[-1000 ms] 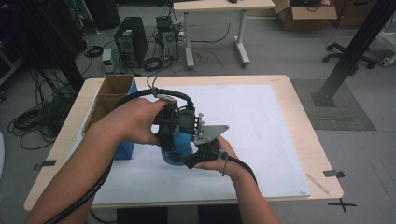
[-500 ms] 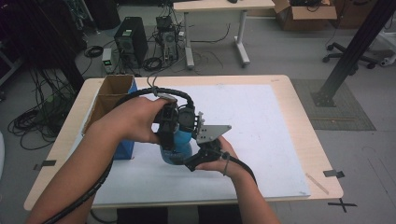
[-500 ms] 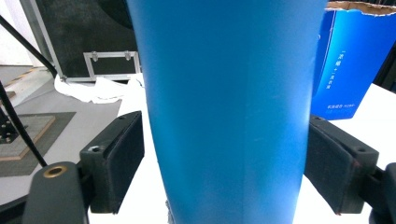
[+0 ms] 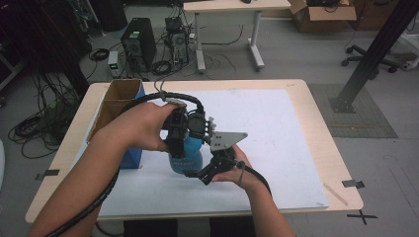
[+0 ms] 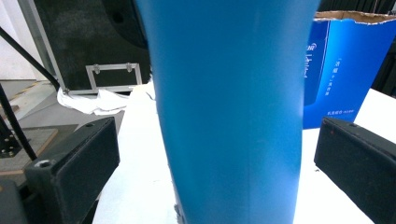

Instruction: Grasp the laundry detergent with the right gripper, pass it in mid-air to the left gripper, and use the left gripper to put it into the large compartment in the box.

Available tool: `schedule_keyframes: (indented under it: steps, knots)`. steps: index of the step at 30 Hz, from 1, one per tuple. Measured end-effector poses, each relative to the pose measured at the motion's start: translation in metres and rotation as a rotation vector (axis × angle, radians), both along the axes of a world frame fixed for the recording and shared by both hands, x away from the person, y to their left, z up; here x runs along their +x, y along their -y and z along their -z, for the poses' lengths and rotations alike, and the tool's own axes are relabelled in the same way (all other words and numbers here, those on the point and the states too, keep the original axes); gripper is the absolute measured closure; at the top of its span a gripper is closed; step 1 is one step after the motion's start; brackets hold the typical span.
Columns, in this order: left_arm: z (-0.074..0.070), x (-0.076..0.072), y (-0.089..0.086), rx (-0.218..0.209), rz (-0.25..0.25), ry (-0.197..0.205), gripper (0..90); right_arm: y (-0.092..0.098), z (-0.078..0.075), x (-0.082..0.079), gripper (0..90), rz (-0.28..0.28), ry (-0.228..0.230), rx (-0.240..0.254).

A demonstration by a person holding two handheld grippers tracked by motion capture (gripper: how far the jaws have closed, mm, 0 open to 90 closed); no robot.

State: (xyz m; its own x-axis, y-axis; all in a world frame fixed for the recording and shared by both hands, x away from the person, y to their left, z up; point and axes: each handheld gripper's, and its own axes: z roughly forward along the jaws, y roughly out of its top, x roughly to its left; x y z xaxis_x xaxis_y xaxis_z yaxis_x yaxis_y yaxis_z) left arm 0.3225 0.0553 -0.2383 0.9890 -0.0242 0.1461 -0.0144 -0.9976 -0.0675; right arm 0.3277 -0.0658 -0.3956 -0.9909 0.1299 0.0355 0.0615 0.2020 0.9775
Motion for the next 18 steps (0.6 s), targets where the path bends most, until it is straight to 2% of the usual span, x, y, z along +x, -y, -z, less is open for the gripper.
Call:
schedule_keyframes:
  steps: [8,12,14,18]
  knots:
    - [-0.005,0.007,-0.004,-0.007,-0.11,-0.038,38.3,0.015,-0.005,0.0,0.0,0.019,0.004,0.009]
    - [-0.01,0.012,-0.006,-0.006,-0.185,-0.046,38.3,0.028,-0.01,-0.001,0.0,0.028,0.011,0.0]
    - [-0.013,0.016,-0.007,-0.009,-0.25,-0.046,38.2,0.036,-0.014,-0.001,0.0,0.031,0.012,-0.003]
    - [-0.019,0.024,-0.011,-0.028,-0.348,-0.041,38.2,0.049,-0.02,-0.002,0.0,0.053,0.014,-0.005]
